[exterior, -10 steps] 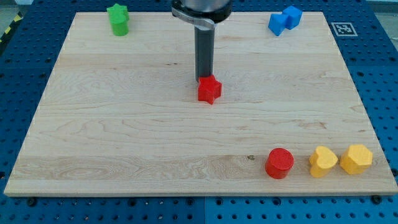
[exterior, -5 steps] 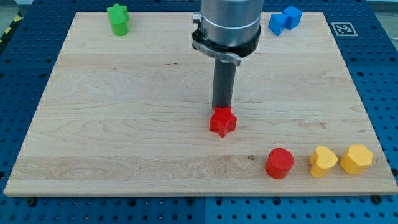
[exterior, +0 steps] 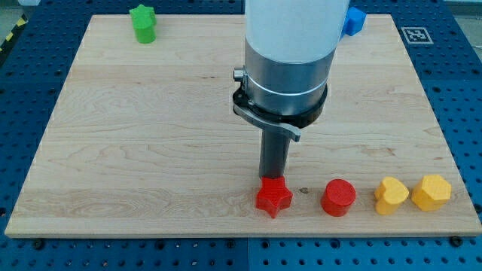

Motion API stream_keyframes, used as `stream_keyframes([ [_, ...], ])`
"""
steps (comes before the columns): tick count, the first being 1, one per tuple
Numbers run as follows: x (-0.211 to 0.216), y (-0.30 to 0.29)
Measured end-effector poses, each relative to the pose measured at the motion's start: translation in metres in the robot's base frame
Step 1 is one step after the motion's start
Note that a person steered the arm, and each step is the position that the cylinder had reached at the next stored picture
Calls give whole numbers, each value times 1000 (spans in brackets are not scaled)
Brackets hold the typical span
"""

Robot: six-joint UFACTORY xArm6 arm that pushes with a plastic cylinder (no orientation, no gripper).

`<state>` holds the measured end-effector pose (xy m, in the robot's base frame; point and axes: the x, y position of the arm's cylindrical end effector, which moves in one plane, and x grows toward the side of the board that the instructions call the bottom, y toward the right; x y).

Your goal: Keep the red star at the bottom center of the board

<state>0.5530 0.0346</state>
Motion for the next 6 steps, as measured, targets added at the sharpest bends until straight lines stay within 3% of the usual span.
stream_keyframes([
  [2,0,0],
  [3,-24,0],
  [5,-192,-2],
  [6,-252,-6],
])
